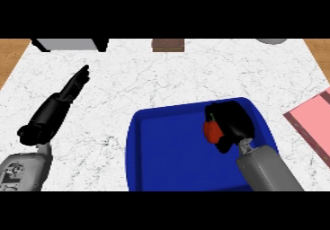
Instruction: Pick the bell pepper from the tray and place it in the cardboard box
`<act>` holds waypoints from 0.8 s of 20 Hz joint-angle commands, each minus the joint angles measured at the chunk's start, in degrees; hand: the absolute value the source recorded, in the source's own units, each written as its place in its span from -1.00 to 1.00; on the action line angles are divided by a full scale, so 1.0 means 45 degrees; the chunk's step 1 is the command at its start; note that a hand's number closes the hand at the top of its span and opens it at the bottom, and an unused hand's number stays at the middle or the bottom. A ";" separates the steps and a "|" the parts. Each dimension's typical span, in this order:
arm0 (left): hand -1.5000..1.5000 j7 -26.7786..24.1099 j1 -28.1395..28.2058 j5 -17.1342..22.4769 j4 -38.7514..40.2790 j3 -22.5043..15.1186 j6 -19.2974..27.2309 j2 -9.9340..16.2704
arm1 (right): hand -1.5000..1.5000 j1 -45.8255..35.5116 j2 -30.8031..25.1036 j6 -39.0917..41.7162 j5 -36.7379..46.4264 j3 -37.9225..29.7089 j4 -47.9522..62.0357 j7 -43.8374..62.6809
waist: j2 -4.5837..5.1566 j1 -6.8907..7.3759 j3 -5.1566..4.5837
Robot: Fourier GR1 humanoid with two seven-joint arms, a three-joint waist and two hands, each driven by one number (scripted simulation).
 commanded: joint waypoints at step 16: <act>0.00 0.0007 0.0095 -0.0255 -0.0025 0.0204 -0.0017 0.0020 | 1.00 -0.0791 -0.0344 0.1120 -0.1346 -0.5103 -0.7462 0.4043 | -0.0057 -0.0138 -0.0006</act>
